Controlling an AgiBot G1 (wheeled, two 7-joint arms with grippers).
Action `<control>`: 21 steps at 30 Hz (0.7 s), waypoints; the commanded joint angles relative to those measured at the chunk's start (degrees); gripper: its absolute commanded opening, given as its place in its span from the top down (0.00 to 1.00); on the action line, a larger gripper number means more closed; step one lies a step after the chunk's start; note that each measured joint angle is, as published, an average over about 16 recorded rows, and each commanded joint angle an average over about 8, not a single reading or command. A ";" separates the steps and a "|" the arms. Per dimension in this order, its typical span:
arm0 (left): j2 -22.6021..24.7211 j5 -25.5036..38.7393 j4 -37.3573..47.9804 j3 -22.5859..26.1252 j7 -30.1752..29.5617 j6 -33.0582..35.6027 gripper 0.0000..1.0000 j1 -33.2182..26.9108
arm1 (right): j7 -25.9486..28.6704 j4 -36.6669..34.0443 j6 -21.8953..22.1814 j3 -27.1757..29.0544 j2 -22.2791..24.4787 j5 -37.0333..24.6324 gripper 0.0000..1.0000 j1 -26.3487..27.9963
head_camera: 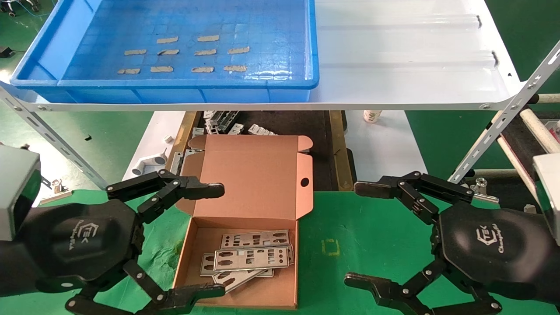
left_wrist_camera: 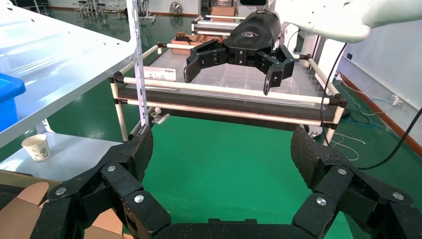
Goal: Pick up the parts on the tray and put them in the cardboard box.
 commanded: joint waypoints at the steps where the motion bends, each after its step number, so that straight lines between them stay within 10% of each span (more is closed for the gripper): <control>1: 0.07 0.10 0.11 0.09 0.06 -0.03 0.00 -0.08 | 0.00 0.00 0.00 0.00 0.00 0.00 0.00 0.00; 21: 0.25 0.42 0.48 0.42 0.21 -0.13 0.00 -0.32 | 0.00 0.00 0.00 0.00 0.00 0.00 0.00 0.00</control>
